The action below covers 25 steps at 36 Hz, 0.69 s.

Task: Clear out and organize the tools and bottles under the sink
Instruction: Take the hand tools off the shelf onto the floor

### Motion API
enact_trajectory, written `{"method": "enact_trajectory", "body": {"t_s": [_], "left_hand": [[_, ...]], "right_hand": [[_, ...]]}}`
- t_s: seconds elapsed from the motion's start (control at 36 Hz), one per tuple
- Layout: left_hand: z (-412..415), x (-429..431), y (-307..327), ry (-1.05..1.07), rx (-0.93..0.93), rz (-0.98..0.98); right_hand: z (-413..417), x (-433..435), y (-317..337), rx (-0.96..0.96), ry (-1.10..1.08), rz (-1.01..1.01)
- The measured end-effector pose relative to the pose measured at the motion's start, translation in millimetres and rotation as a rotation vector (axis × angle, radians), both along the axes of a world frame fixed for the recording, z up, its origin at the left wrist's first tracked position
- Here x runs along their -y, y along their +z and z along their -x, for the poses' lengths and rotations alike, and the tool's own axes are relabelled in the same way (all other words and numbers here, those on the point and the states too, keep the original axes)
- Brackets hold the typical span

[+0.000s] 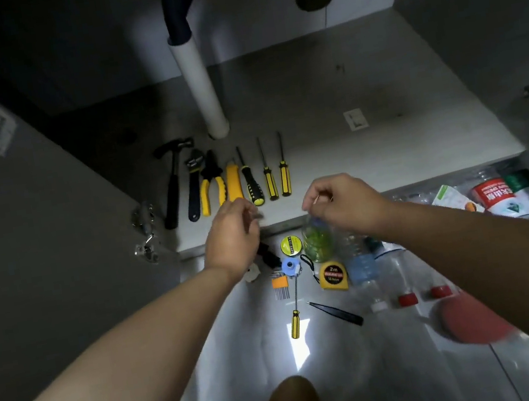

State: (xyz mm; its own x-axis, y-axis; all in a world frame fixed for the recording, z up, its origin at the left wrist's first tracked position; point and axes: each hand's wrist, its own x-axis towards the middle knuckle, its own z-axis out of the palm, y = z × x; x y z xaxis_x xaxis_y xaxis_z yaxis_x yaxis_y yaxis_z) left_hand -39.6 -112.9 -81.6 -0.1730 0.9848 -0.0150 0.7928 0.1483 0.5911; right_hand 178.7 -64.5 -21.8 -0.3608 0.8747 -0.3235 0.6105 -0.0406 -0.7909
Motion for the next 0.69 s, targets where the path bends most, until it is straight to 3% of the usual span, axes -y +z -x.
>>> {"method": "enact_trajectory", "body": {"t_s": [0.19, 0.47, 0.56, 0.69], "left_hand": [[19.8, -50.4, 1.3, 0.207, -0.166, 0.052], [92.2, -96.2, -22.8, 0.392, -0.168, 0.209], [98.0, -101.9, -29.0, 0.546, -0.132, 0.248], [104.3, -110.0, -38.1, 0.619, -0.182, 0.28]], "right_hand": [[22.1, -61.1, -28.0, 0.16, -0.078, 0.0], [69.3, -112.9, -79.2, 0.376, -0.082, 0.047], [76.6, -116.4, -84.2, 0.422, -0.088, 0.055], [78.9, -120.7, -83.2, 0.474, -0.136, 0.026]]}}
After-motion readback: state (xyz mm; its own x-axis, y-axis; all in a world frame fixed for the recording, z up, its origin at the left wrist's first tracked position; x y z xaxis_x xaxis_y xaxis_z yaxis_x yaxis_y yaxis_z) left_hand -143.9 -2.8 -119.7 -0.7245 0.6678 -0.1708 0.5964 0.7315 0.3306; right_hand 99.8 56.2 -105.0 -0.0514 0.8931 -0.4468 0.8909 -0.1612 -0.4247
